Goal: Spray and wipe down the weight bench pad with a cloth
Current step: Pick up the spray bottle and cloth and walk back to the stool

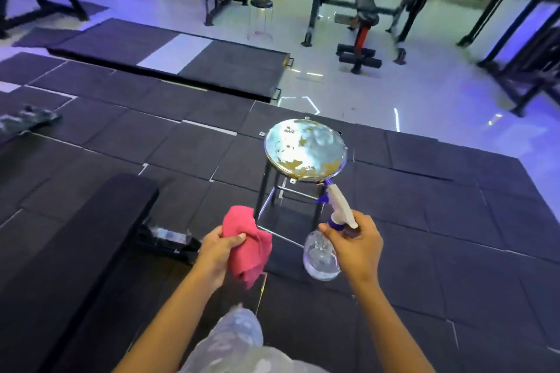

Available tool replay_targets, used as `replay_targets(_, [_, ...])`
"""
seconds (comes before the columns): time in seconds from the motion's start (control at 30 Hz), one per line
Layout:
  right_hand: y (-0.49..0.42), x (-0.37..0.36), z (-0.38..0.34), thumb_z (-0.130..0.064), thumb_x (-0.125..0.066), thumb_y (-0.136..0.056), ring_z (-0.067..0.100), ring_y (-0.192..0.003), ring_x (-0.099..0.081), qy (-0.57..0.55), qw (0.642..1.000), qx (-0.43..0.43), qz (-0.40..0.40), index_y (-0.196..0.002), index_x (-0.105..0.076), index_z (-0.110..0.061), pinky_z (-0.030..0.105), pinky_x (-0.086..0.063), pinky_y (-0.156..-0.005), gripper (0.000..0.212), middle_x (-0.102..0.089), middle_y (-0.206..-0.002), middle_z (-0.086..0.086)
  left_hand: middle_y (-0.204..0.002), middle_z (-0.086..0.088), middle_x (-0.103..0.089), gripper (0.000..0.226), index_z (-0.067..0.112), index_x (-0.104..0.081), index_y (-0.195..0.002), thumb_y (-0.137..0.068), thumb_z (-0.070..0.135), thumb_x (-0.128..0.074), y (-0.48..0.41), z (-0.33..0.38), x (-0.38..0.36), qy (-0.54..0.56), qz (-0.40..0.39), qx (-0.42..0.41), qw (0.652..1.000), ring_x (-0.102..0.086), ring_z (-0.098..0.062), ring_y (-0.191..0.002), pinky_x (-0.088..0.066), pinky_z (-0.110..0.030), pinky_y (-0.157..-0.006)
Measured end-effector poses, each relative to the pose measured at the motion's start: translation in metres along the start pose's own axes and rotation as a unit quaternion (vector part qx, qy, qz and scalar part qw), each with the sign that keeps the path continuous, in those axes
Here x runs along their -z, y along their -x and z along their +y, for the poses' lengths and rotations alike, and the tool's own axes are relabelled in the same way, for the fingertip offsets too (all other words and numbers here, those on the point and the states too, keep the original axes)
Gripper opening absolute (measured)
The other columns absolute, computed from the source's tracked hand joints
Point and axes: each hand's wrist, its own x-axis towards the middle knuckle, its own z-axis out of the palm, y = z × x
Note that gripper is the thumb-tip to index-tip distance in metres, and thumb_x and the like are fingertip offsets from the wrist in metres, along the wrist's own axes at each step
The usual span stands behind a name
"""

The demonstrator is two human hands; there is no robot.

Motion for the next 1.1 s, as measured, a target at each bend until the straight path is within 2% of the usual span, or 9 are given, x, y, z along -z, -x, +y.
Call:
replay_targets(0.2, [-0.082, -0.033, 0.013, -0.01, -0.091, -0.062, 0.017, -0.074, -0.067, -0.016, 0.998, -0.024, 0.051, -0.084, -0.065, -0.033, 0.026, -0.054, -0.069, 0.041, -0.066, -0.086, 0.001, -0.099, -0.021, -0.066, 0.028, 0.002, -0.063, -0.105, -0.078, -0.005, -0.066, -0.104, 0.036, -0.052, -0.032, -0.044, 0.014, 0.998, -0.061, -0.03, -0.084, -0.049, -0.039, -0.074])
replay_targets(0.33, [-0.147, -0.065, 0.02, -0.006, -0.09, -0.061, 0.007, -0.071, -0.065, -0.005, 0.997, -0.041, 0.068, -0.083, -0.064, -0.032, 0.024, -0.054, -0.067, 0.043, -0.065, -0.085, 0.002, -0.094, -0.017, -0.065, 0.026, 0.006, -0.062, -0.102, -0.081, -0.008, -0.062, -0.18, 0.073, -0.099, -0.042, -0.089, 0.023, 0.995, -0.059, -0.028, -0.079, -0.049, -0.035, -0.067])
replay_targets(0.5, [-0.227, -0.099, 0.02, -0.002, -0.087, -0.062, 0.018, -0.075, -0.066, 0.02, 0.993, -0.067, 0.097, -0.075, -0.062, -0.034, 0.037, -0.057, -0.069, 0.044, -0.064, -0.084, 0.006, -0.097, -0.012, -0.066, 0.031, 0.014, -0.062, -0.106, -0.083, -0.007, -0.06, -0.265, 0.126, -0.147, -0.048, -0.142, 0.031, 0.988, -0.061, -0.028, -0.084, -0.052, -0.038, -0.073])
replay_targets(0.63, [-0.278, -0.121, 0.019, 0.0, -0.087, -0.062, 0.015, -0.071, -0.063, 0.028, 0.988, -0.06, 0.138, -0.074, -0.06, -0.037, 0.026, -0.053, -0.064, 0.047, -0.062, -0.083, 0.007, -0.11, -0.013, -0.066, 0.039, 0.012, -0.056, -0.122, -0.086, -0.001, -0.06, -0.325, 0.141, -0.173, -0.091, -0.207, 0.044, 0.973, -0.061, -0.028, -0.094, -0.051, -0.046, -0.086])
replay_targets(0.7, [-0.293, -0.129, 0.02, -0.001, -0.087, -0.063, 0.013, -0.07, -0.062, 0.035, 0.987, -0.057, 0.145, -0.074, -0.059, -0.04, 0.019, -0.051, -0.062, 0.05, -0.061, -0.083, 0.006, -0.123, -0.017, -0.062, 0.051, 0.007, -0.052, -0.13, -0.081, 0.005, -0.066, -0.345, 0.138, -0.178, -0.208, -0.204, -0.024, 0.956, -0.059, -0.027, -0.102, -0.047, -0.04, -0.091])
replay_targets(0.83, [-0.316, -0.144, 0.031, -0.003, -0.087, -0.062, 0.011, -0.071, -0.06, 0.074, 0.984, -0.066, 0.148, -0.075, -0.056, -0.045, 0.016, -0.048, -0.063, 0.054, -0.059, -0.082, -0.001, -0.153, -0.015, -0.033, 0.076, 0.004, -0.025, -0.149, -0.085, 0.017, -0.063, -0.375, 0.125, -0.168, -0.525, -0.135, -0.242, 0.805, -0.032, -0.029, -0.14, -0.021, -0.043, -0.117])
replay_targets(0.93, [-0.323, -0.152, 0.041, -0.001, -0.086, -0.064, 0.005, -0.07, -0.058, 0.093, 0.982, -0.077, 0.145, -0.077, -0.057, -0.041, 0.007, -0.043, -0.06, 0.052, -0.058, -0.081, -0.001, -0.161, -0.002, -0.004, 0.071, 0.016, -0.008, -0.154, -0.095, 0.042, -0.037, -0.376, 0.106, -0.158, -0.634, -0.203, -0.326, 0.671, -0.003, -0.019, -0.149, 0.003, -0.046, -0.117])
replay_targets(1.03, [-0.324, -0.157, 0.049, -0.002, -0.087, -0.065, 0.004, -0.071, -0.057, 0.096, 0.981, -0.086, 0.147, -0.08, -0.06, -0.034, 0.007, -0.042, -0.06, 0.045, -0.058, -0.084, 0.003, -0.159, -0.005, -0.018, 0.07, 0.015, -0.02, -0.152, -0.096, 0.058, -0.021, -0.374, 0.082, -0.149, -0.708, -0.257, -0.341, 0.562, -0.003, -0.019, -0.148, 0.002, -0.046, -0.116])
replay_targets(1.1, [-0.325, -0.158, 0.054, -0.005, -0.087, -0.066, 0.005, -0.074, -0.058, 0.101, 0.981, -0.081, 0.147, -0.083, -0.061, -0.033, 0.011, -0.045, -0.062, 0.042, -0.059, -0.086, 0.002, -0.157, -0.006, -0.027, 0.073, 0.014, -0.026, -0.15, -0.096, 0.062, -0.021, -0.373, 0.07, -0.145, -0.735, -0.276, -0.323, 0.528, -0.007, -0.022, -0.147, -0.005, -0.048, -0.114])
